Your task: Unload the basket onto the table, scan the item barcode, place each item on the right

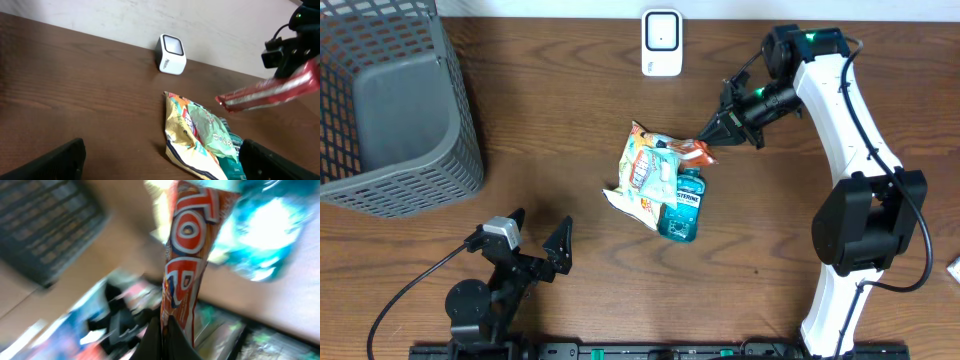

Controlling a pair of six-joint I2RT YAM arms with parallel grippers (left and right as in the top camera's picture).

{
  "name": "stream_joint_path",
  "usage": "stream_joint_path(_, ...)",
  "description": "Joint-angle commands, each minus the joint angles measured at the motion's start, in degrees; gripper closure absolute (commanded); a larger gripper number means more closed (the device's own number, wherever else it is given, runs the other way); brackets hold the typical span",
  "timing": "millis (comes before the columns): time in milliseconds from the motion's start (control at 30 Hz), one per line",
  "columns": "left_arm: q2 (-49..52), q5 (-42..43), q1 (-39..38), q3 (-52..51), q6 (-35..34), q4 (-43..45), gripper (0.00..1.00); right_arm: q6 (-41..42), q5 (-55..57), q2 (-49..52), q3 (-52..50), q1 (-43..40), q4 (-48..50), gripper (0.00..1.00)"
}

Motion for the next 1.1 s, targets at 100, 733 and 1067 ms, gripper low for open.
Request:
stream_joint_path(100,-0.4,-0.3,-0.2,0.6,0.7,0.0,0.02,-1.9,25.7,-0.1,0.3,2.9,3.9,0.98)
stream_joint_path(733,-0.4,-0.3,-0.2,0.6,0.7,0.0,0.02,-11.4,39.9,-0.1,0.3,13.3,5.5,0.59)
stream_joint_path(1067,-0.4,-0.3,-0.2,0.6,0.7,0.0,0.02,-0.3,58.8,-0.1,-2.3,14.1,2.3,0.35)
